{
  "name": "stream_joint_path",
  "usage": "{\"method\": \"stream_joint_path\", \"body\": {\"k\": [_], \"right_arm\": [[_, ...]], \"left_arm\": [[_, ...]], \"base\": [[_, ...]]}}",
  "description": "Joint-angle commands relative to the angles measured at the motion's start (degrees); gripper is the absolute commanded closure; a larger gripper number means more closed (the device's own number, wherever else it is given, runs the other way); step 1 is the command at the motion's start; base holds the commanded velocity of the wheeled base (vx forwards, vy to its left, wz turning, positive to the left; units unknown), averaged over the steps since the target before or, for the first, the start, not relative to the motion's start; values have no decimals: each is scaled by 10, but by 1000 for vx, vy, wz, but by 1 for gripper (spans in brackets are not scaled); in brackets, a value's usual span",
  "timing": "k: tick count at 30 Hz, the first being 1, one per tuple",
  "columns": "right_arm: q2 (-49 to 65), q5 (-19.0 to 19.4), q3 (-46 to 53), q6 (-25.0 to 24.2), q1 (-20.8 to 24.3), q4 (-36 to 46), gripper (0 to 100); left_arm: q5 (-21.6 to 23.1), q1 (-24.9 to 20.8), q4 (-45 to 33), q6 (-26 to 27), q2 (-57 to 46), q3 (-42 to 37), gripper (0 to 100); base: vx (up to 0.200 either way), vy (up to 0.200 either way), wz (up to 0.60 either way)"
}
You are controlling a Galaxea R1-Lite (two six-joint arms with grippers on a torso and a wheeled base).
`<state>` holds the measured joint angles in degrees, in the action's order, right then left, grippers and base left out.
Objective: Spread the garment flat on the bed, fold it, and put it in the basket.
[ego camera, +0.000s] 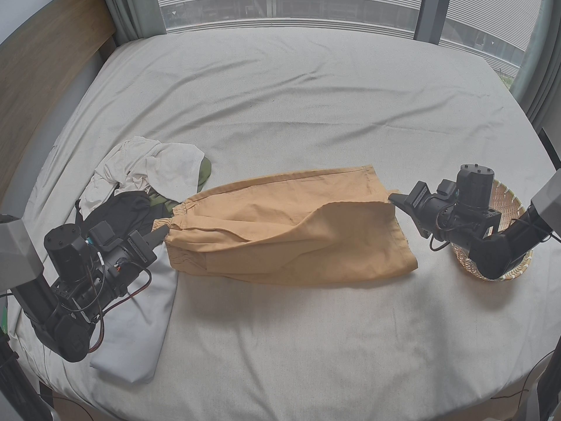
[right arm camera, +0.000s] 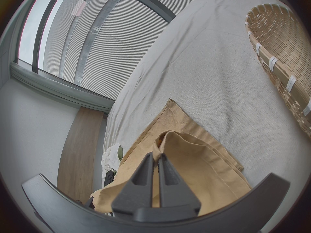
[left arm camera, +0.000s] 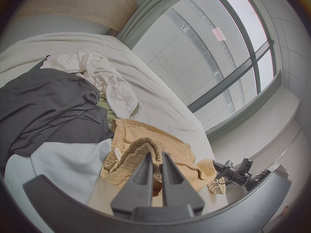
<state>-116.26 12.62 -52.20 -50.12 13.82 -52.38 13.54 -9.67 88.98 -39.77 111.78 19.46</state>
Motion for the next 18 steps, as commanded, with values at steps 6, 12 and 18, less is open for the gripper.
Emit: {"method": "stream_joint_path", "body": {"k": [6, 12, 18], "right_arm": [[43, -7, -22, 2, -4, 3, 100], [50, -7, -51, 3, 1, 5, 100], [46, -7, -74, 4, 6, 11, 100]], "left_arm": [[0, 4, 1, -3, 7, 15, 100], [-28, 4, 1, -4, 35, 40, 100], [-32, 7, 1, -6, 39, 54, 100]], "base": [[0, 0, 0], [0, 0, 0], [0, 0, 0]]}}
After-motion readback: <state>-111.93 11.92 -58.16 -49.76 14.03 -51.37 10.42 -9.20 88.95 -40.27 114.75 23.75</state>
